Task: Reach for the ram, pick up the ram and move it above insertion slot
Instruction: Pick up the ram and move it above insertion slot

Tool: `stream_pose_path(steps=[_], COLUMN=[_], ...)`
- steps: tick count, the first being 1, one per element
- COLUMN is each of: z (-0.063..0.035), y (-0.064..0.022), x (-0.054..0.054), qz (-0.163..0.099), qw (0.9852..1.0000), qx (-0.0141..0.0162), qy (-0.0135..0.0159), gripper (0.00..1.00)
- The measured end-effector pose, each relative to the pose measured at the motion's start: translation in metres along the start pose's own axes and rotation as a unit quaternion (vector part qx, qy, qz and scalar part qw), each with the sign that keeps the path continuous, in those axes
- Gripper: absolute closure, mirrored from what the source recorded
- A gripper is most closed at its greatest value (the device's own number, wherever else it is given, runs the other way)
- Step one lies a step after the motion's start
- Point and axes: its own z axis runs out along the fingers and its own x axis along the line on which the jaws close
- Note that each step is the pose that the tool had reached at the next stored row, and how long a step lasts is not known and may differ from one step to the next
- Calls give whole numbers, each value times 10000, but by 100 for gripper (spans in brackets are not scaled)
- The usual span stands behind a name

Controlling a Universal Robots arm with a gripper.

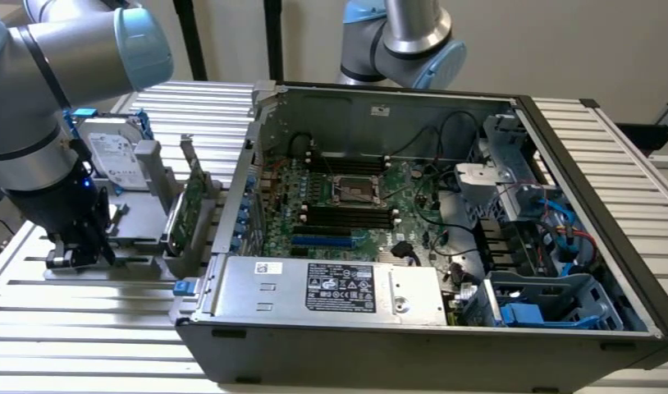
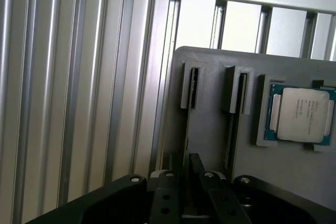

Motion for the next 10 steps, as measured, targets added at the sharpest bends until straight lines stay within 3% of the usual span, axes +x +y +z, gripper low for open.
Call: stream_pose_path(steps=[2, 10], z=[0, 0], y=[0, 0], x=[0, 0], qz=[6, 146], qw=[10000, 9999], qx=[0, 0], qy=[0, -3], gripper=[86, 86])
